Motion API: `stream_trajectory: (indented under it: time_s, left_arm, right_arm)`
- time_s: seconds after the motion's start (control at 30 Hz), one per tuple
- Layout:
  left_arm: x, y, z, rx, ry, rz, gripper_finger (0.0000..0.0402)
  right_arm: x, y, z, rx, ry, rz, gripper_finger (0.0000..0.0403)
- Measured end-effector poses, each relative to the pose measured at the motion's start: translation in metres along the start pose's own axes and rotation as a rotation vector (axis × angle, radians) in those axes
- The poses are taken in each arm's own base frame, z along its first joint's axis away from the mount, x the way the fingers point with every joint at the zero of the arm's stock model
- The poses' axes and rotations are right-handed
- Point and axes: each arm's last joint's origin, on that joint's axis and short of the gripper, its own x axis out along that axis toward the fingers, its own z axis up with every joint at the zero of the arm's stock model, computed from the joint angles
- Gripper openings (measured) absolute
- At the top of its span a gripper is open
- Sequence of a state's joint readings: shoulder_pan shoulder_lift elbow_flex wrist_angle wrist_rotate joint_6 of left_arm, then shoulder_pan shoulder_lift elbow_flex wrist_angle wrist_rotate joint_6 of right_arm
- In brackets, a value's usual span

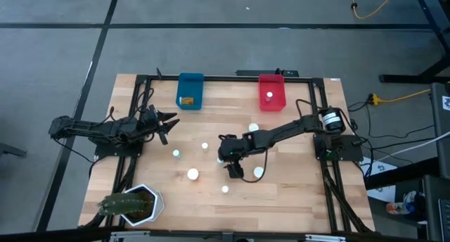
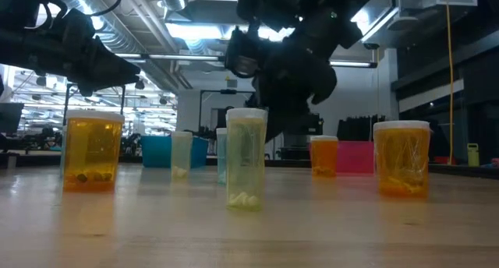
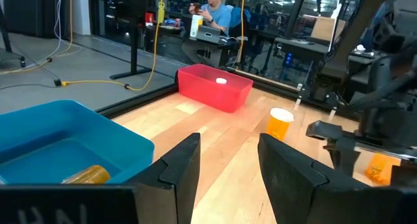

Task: Pick and place medicine bottles into bin by pill shape (circle, oval)
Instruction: Put the small blue pill bottle into the red bin

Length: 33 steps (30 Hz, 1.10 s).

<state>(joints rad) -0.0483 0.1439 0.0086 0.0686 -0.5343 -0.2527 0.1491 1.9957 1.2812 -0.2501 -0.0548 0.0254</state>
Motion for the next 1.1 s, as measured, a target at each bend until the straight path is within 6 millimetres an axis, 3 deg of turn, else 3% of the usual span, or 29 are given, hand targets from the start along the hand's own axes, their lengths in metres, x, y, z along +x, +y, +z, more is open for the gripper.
stream_trajectory:
  time_s: [0.47, 0.87, 1.1]
  left_arm:
    - [0.0, 0.0, 0.0, 0.0, 0.0, 0.0, 0.0147]
    - [0.0, 0.0, 0.0, 0.0, 0.0, 0.0, 0.0147]
    - [0.0, 0.0, 0.0, 0.0, 0.0, 0.0, 0.0147]
  right_arm:
    - [-0.0005, 0.0011, 0.0098, -0.014, -0.086, -0.024, 0.0265]
    - [-0.0005, 0.0001, 0.0088, -0.007, -0.077, -0.06, 0.0179]
    - [-0.0005, 0.0, 0.0087, 0.083, -0.078, -0.056, 0.0131]
